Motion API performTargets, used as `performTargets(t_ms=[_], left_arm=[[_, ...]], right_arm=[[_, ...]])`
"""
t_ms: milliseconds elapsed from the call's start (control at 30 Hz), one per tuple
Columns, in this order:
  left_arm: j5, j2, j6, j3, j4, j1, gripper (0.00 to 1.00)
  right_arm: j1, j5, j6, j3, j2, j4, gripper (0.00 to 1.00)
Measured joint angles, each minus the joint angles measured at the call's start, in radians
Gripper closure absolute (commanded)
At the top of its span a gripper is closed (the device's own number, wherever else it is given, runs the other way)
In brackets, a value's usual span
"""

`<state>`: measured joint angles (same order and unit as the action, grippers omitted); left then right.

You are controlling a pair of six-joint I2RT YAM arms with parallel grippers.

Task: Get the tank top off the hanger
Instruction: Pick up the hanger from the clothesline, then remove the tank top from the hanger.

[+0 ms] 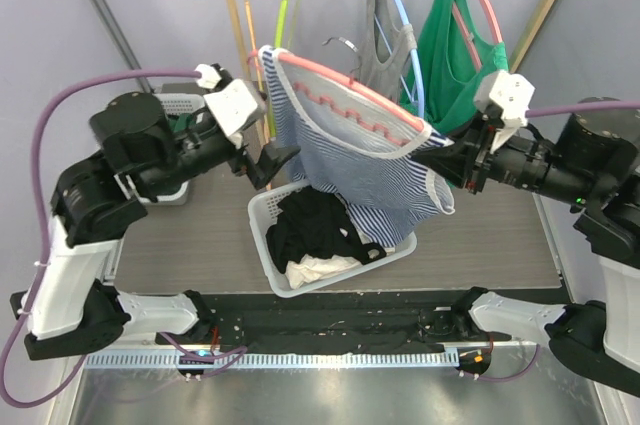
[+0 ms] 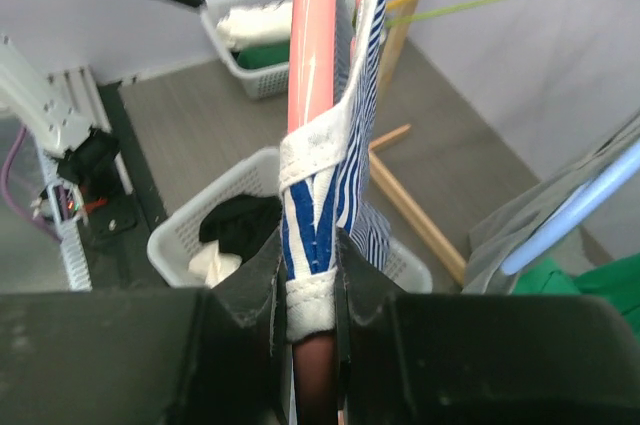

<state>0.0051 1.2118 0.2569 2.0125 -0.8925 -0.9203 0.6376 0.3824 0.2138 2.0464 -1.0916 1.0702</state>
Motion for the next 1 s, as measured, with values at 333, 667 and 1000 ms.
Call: performTargets(t_ms=[333,667,1000], left_arm=[[0.120,-0.027,0.144,0.063,-0.093,0.006,0.00],[0.202,-0.026,0.254,0.011,-0.190,0.006,0.00],[0.151,-0.098,0.367,-0.121,-0.108,0.006,0.00]], right_arm=[[0.000,0.122,0.038,-0.055,-0.026,0.097,0.99],[0.000,0.171,0.051,-0.112,0.012,0.133,0.99],[0.000,0.232,0.058,-0.150,0.039,0.135,0.99]])
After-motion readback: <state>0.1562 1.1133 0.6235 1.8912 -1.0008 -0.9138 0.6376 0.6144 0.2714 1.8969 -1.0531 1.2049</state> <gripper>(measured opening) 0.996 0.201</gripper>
